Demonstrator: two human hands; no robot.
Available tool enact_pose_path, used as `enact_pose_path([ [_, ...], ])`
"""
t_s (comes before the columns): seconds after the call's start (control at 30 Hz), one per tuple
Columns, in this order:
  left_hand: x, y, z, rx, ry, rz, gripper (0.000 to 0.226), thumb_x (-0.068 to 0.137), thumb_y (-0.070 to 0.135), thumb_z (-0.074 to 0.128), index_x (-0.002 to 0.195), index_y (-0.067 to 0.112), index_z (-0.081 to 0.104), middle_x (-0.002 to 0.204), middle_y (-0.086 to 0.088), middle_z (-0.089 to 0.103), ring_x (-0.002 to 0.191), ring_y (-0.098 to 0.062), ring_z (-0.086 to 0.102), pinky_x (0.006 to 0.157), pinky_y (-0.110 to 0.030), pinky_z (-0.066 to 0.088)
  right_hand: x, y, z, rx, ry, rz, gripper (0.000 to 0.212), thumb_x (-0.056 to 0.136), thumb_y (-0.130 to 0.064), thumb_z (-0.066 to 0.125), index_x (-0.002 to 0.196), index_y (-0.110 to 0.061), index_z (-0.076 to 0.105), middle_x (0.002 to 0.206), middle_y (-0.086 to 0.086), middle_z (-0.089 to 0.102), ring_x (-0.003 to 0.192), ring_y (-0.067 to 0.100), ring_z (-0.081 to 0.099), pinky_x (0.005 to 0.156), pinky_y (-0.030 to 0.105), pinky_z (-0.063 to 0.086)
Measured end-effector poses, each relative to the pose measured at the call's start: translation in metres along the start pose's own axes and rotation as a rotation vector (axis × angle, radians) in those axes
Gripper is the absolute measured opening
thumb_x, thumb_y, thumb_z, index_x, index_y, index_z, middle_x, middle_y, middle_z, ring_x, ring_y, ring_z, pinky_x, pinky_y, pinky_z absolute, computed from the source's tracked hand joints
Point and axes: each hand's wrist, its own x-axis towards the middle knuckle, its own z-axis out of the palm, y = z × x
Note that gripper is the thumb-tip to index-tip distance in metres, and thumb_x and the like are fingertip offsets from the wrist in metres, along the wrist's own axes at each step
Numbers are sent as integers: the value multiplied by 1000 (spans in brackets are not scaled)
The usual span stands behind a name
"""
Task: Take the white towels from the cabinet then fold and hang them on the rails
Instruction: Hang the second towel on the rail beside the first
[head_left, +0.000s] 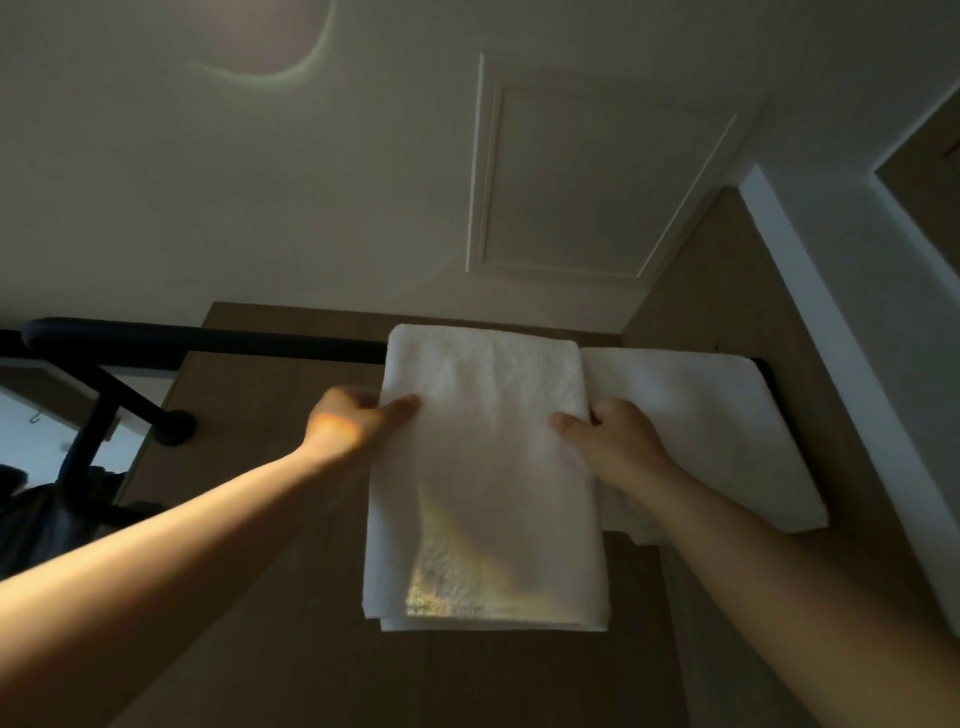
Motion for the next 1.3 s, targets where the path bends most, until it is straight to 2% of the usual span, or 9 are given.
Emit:
enact_pose_path([
  [0.2,8,25,-6,-18,178,237,31,86,32,70,104,7,70,88,-2,67,74,-13,61,54,-15,41,11,-17,-2,53,220,-217,21,94,-29,60,91,-9,66,84,2,66,74,16,61,57,24,38],
  [0.43,51,52,3,62,330,359,42,83,30,73,113,9,54,105,-7,58,91,-22,55,74,-26,37,56,-44,-5,-78,383,-261,33,90,-29,67,65,-16,49,68,-3,52,72,19,52,58,27,29],
  [0.6,78,42,15,314,247,342,31,88,39,64,109,17,56,109,-8,63,107,-31,57,93,-38,43,83,-39,1,-372,347,-127,36,89,-43,65,104,-11,65,112,10,66,108,30,60,88,35,45],
  [0.7,88,38,18,534,222,315,31,93,49,50,110,24,59,113,-7,65,109,-32,56,92,-38,39,83,-36,2,-504,316,-139,40,94,-45,55,123,-18,62,131,11,57,125,32,49,103,39,36],
  [0.8,91,30,17,680,223,345,42,95,57,36,114,27,59,108,-7,65,105,-32,57,89,-38,35,76,-31,2,-529,229,-206,33,101,-40,41,119,-28,66,132,3,60,125,28,50,104,37,28],
  [0.93,89,20,18,770,258,434,51,94,62,30,117,25,57,106,-8,68,102,-31,59,89,-39,32,69,-31,-1,-596,115,-231,46,99,-53,36,123,-23,62,133,6,59,126,29,49,105,40,30],
  [1.07,74,15,12,665,211,469,73,84,71,45,128,14,50,122,-15,61,114,-35,53,99,-41,33,50,-20,4,-407,176,-303,59,94,-50,53,141,-15,45,144,7,48,132,27,43,109,38,35],
  [1.17,46,8,9,461,276,543,72,74,64,66,120,11,52,121,-11,53,113,-29,46,96,-39,36,28,-4,8,-321,273,-354,63,89,-46,63,140,-15,44,140,5,47,128,23,43,105,39,40],
  [1.3,26,-16,6,373,126,355,82,55,73,74,110,17,52,114,4,48,107,-16,47,89,-33,46,9,4,8,-137,155,-245,72,80,-46,74,138,-17,43,132,-1,52,117,18,53,88,31,49],
])
